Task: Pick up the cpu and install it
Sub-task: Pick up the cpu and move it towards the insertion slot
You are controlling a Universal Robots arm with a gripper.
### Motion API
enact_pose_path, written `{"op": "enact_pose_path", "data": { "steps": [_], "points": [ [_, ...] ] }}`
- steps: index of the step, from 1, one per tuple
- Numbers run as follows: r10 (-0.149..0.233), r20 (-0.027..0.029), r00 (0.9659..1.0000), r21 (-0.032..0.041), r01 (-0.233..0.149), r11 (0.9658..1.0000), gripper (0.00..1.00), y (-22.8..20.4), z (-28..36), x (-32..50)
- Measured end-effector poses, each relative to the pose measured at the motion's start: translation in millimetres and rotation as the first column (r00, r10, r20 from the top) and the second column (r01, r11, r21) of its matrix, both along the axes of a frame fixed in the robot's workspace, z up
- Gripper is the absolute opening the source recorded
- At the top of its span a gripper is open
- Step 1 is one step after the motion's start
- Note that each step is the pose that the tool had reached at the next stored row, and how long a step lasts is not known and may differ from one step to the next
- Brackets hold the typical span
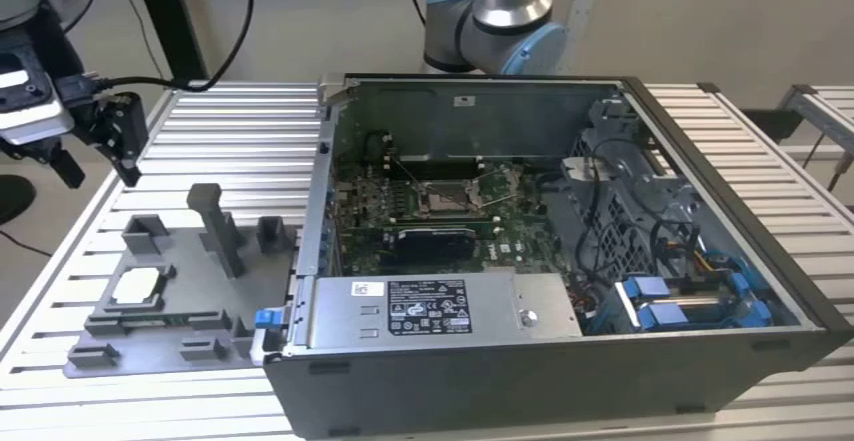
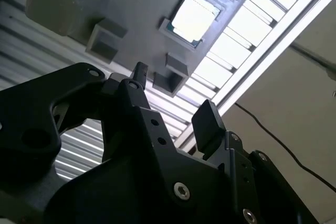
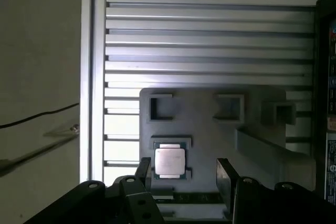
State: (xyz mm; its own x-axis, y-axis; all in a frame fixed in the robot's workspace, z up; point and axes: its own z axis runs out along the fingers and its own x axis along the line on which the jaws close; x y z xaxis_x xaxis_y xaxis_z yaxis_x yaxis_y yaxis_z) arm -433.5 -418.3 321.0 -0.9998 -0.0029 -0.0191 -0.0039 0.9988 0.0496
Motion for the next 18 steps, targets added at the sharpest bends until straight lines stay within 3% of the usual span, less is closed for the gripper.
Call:
{"op": "enact_pose_path", "data": {
  "steps": [18],
  "points": [
    [0.000, 0.0018, 1.0000, 0.0000, 0.000, 1.0000, 1.00, -1.3, -27.7, 0.0]
  ]
}}
